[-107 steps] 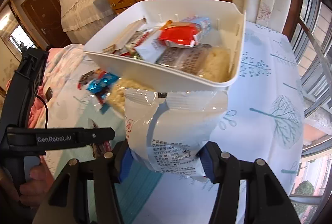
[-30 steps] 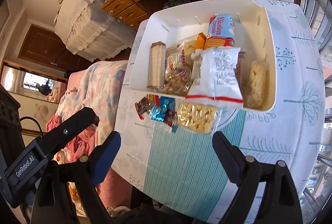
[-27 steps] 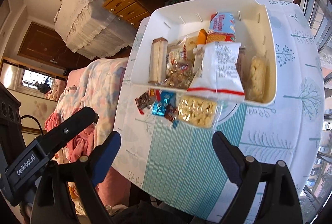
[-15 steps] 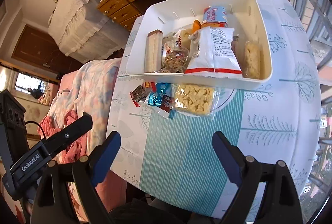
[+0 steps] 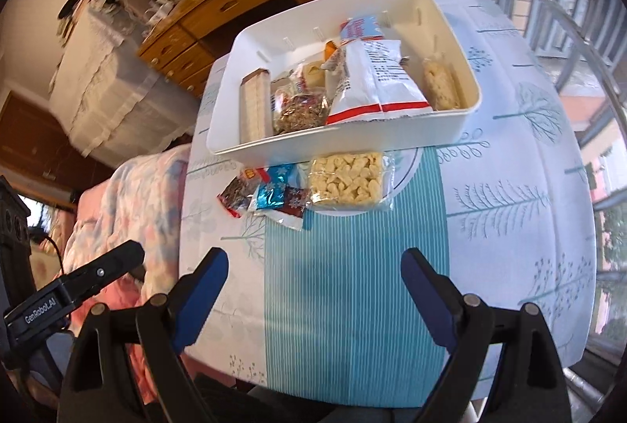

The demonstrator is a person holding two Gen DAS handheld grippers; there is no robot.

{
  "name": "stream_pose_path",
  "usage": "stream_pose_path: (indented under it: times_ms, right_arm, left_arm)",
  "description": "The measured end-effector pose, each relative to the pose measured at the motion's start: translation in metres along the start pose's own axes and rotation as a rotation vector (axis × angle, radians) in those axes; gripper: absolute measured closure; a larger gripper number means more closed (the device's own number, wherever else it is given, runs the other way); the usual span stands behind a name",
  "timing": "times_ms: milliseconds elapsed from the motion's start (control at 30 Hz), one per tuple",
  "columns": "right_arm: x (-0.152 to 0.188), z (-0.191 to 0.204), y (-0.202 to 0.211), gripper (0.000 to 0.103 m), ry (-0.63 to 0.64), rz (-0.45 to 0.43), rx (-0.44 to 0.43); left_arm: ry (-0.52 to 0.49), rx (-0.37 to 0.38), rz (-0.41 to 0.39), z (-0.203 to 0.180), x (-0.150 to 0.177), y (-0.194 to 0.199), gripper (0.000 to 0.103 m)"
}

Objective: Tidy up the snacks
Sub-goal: 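Withdraw both open tools from the basket toward the remaining packets, then grasp the red-labelled dried-fruit packet with left tool while right tool grasps clear puffed-snack bag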

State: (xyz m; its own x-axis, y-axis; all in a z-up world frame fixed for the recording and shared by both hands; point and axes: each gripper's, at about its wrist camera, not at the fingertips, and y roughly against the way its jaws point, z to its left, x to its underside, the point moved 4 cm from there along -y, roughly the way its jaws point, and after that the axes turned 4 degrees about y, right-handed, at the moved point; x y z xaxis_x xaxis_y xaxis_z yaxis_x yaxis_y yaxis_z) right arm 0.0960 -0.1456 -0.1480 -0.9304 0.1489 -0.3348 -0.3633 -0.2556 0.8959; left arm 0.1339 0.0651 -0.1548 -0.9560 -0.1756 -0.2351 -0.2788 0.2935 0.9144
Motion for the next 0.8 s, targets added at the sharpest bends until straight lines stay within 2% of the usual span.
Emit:
stream_pose_path:
  times_ms: [133, 433, 567, 800]
  right_arm:
    - [0.014, 0.005, -0.008, 0.013, -0.053, -0.043, 0.07]
    - [0.037, 0.021, -0.018, 0.013, -0.148, -0.145, 0.155]
    - [0.044, 0.027, -0.022, 0.013, -0.152, -0.198, 0.201]
    - [0.044, 0.03, -0.037, 0.012, -0.084, -0.272, 0.251]
  left_arm:
    - [-0.084, 0.014, 0.047, 0.007, -0.009, -0.01, 0.023]
    - [-0.295, 0.005, 0.109, 0.02, -0.029, -0.037, 0.023]
    - [-0.364, -0.011, 0.107, 0.025, -0.035, -0.054, 0.023]
    - [-0.43, 0.022, 0.069, 0.029, -0.042, -0.097, 0.023]
